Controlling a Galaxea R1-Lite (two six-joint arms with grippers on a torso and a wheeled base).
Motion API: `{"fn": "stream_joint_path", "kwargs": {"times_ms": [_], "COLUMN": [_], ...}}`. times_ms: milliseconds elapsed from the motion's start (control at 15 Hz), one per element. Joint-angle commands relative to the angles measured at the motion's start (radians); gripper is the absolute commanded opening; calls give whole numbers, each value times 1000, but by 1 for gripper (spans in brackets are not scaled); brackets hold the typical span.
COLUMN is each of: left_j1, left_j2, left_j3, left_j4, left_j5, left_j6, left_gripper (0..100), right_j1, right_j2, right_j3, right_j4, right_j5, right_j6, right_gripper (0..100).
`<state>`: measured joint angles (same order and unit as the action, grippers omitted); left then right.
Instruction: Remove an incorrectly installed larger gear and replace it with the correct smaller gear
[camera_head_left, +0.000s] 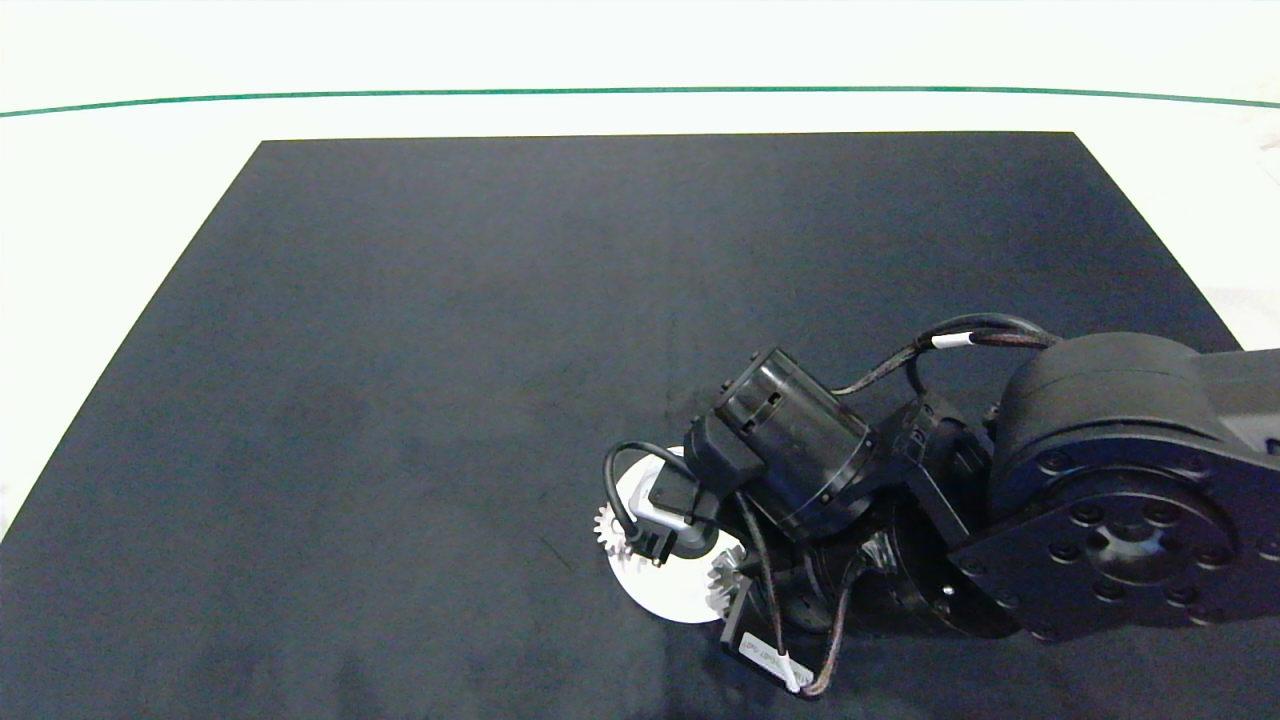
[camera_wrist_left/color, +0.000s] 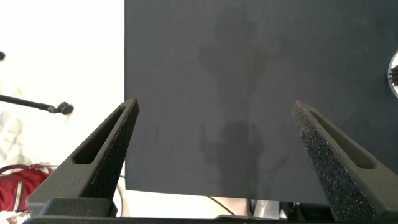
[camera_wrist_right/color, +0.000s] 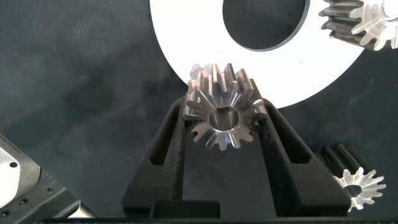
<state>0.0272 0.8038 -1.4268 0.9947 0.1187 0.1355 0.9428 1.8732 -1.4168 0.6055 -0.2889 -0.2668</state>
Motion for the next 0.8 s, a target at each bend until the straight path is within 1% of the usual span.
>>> {"fn": "stream_joint_path", "kwargs": {"times_ms": [67,467,533,800], "left_j1": [0,0,0,0], "left_j2": [2,2,2,2], "left_j3": [0,0,0,0], "left_j4": [5,4,4,4], "left_j5": [1,1,1,1], "left_j6": [1,1,1,1], "left_gripper": [100,100,100,100], "right_j1": [-1,-1,-1,-1], "right_j2": [1,1,1,0], "right_j3": [9,18,18,18], "right_j4": [3,3,3,2], "right_j5": [-3,-4,-4,-4], "right_j6": [-2,-2,-2,-2], "right_gripper": [34,34,100,100]}}
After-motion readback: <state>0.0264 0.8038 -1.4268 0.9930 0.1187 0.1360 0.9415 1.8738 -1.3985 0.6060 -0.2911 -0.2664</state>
